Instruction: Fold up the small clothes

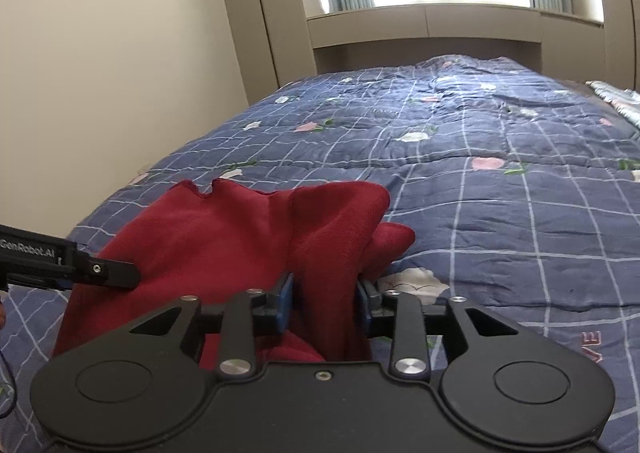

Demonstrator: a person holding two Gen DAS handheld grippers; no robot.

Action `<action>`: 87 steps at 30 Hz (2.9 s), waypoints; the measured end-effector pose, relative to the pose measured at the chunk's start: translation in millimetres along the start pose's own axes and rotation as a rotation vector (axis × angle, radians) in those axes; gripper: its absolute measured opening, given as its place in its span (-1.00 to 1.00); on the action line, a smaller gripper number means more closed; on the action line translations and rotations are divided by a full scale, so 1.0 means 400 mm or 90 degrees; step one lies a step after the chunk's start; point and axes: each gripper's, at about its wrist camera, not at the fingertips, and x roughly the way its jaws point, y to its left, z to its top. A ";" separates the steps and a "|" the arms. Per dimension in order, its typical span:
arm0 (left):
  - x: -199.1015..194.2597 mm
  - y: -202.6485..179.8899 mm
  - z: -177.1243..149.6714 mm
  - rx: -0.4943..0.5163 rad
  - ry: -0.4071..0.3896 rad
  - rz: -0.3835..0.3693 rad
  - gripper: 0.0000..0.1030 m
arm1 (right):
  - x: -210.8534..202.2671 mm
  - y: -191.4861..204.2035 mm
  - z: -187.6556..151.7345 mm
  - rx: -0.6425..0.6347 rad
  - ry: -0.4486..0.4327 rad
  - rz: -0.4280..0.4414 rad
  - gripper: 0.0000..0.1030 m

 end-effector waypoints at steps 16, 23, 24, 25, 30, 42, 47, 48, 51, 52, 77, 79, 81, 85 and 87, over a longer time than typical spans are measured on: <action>-0.154 -0.012 -0.015 0.014 -0.086 0.036 0.99 | -0.192 0.032 0.016 0.015 -0.113 -0.032 0.99; -0.262 -0.028 -0.050 0.028 -0.129 0.039 0.99 | -0.314 0.057 0.005 0.019 -0.154 -0.044 0.99; -0.279 -0.030 -0.058 0.030 -0.136 0.041 0.99 | -0.331 0.060 0.001 0.019 -0.160 -0.044 0.99; -0.295 -0.031 -0.067 0.032 -0.142 0.043 0.99 | -0.349 0.066 -0.004 0.019 -0.165 -0.044 0.99; -0.371 -0.033 -0.116 0.042 -0.163 0.050 0.99 | -0.434 0.099 -0.034 0.004 -0.181 -0.045 0.99; -0.514 -0.047 -0.287 0.084 -0.205 0.075 0.99 | -0.608 0.161 -0.154 -0.017 -0.222 -0.055 0.99; -0.560 -0.047 -0.349 0.086 -0.216 0.079 0.99 | -0.662 0.180 -0.197 -0.022 -0.234 -0.059 0.99; -0.569 -0.048 -0.363 0.084 -0.219 0.081 0.99 | -0.672 0.184 -0.207 -0.024 -0.236 -0.059 0.99; -0.590 -0.047 -0.394 0.080 -0.226 0.085 0.99 | -0.696 0.192 -0.229 -0.028 -0.238 -0.061 0.99; -0.598 -0.047 -0.406 0.078 -0.228 0.087 0.99 | -0.704 0.195 -0.237 -0.030 -0.240 -0.061 0.99; -0.601 0.008 -0.578 0.048 -0.253 0.117 0.99 | -0.692 0.202 -0.372 -0.051 -0.238 -0.077 0.99; -0.600 0.012 -0.580 0.046 -0.253 0.119 0.99 | -0.684 0.203 -0.371 -0.053 -0.231 -0.077 0.99; -0.600 0.014 -0.581 0.044 -0.251 0.122 0.99 | -0.678 0.203 -0.372 -0.053 -0.225 -0.075 0.99; -0.596 0.016 -0.583 0.042 -0.245 0.122 0.99 | -0.673 0.207 -0.375 -0.058 -0.218 -0.072 0.99; -0.595 0.018 -0.583 0.041 -0.244 0.122 0.99 | -0.671 0.207 -0.375 -0.060 -0.214 -0.071 0.99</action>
